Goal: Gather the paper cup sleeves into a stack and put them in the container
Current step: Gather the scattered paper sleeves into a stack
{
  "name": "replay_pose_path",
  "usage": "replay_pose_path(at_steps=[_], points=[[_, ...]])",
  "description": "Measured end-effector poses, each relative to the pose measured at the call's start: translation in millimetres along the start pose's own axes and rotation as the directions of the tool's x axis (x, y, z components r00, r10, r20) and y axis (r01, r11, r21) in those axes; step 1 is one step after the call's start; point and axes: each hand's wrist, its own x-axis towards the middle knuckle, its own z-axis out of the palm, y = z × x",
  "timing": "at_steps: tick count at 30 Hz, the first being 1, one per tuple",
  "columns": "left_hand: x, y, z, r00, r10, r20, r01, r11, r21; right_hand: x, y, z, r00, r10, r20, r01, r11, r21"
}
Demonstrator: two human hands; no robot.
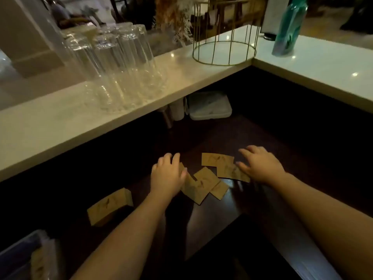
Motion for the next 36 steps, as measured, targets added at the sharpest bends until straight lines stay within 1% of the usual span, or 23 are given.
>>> replay_pose_path(at_steps=[2,3,5,6,7,10,12,14,17,19,23,25,27,29,30,31,33,36], points=[[4.6,1.8,10.2,0.979,-0.189,0.082,0.197,0.974,-0.109,4.2,-2.1,10.9,0.992,0.06,0.112,-0.065,0.997,0.042],[5.7,2.6,16.1,0.945,-0.29,0.152,0.314,0.934,-0.168,5.6,-2.0,18.9,0.984,0.081,0.156,-0.091,0.994,0.056],[11.0,2.8,24.9,0.824,-0.453,0.341,0.549,0.788,-0.279,7.2,-2.2,28.9,0.963,0.129,0.236,-0.152,0.985,0.083],[13.9,2.9,29.0,0.761,-0.498,0.416,0.633,0.711,-0.307,7.8,-2.2,31.9,0.955,0.148,0.258,-0.177,0.98,0.093],[16.7,1.0,34.0,0.716,-0.52,0.467,0.684,0.655,-0.32,8.9,-0.8,34.5,0.949,0.159,0.272,-0.194,0.976,0.104],[17.3,-1.8,43.9,0.631,-0.554,0.543,0.767,0.553,-0.327,8.4,3.1,41.4,0.94,0.162,0.299,-0.207,0.97,0.128],[16.4,-1.1,48.4,0.618,-0.567,0.545,0.779,0.533,-0.33,7.3,6.2,45.6,0.949,0.158,0.273,-0.201,0.97,0.137],[15.9,-0.1,51.0,0.627,-0.572,0.529,0.771,0.555,-0.314,7.0,8.7,48.2,0.954,0.158,0.253,-0.2,0.968,0.149],[15.4,-0.4,54.1,0.631,-0.582,0.513,0.77,0.554,-0.318,7.9,11.9,51.3,0.955,0.176,0.238,-0.232,0.945,0.232],[16.1,-2.0,55.5,0.618,-0.588,0.522,0.783,0.517,-0.345,9.0,14.1,51.2,0.953,0.213,0.216,-0.274,0.911,0.309],[18.6,-2.7,59.6,0.579,-0.605,0.546,0.815,0.405,-0.415,9.5,16.6,50.4,0.941,0.28,0.188,-0.336,0.823,0.458],[20.4,-1.0,61.6,0.564,-0.626,0.539,0.823,0.375,-0.426,9.8,18.5,50.1,0.937,0.3,0.178,-0.348,0.776,0.526],[21.9,-0.5,63.0,0.565,-0.643,0.516,0.817,0.352,-0.456,10.5,21.9,47.9,0.937,0.312,0.157,-0.337,0.69,0.64],[21.5,-2.5,61.3,0.572,-0.631,0.524,0.805,0.311,-0.505,10.8,24.0,43.3,0.931,0.323,0.171,-0.329,0.538,0.776],[20.9,-4.4,60.0,0.585,-0.599,0.547,0.795,0.287,-0.535,10.9,25.0,41.1,0.926,0.326,0.191,-0.332,0.46,0.823],[20.2,-7.2,58.2,0.601,-0.554,0.576,0.782,0.258,-0.567,11.2,26.2,39.2,0.921,0.328,0.21,-0.336,0.398,0.854],[18.3,-14.5,52.2,0.621,-0.465,0.631,0.765,0.185,-0.617,12.1,28.1,36.1,0.914,0.322,0.249,-0.351,0.311,0.883],[12.8,-26.7,39.8,0.626,-0.403,0.668,0.755,0.098,-0.648,14.8,26.2,31.2,0.906,0.296,0.303,-0.365,0.182,0.913]])
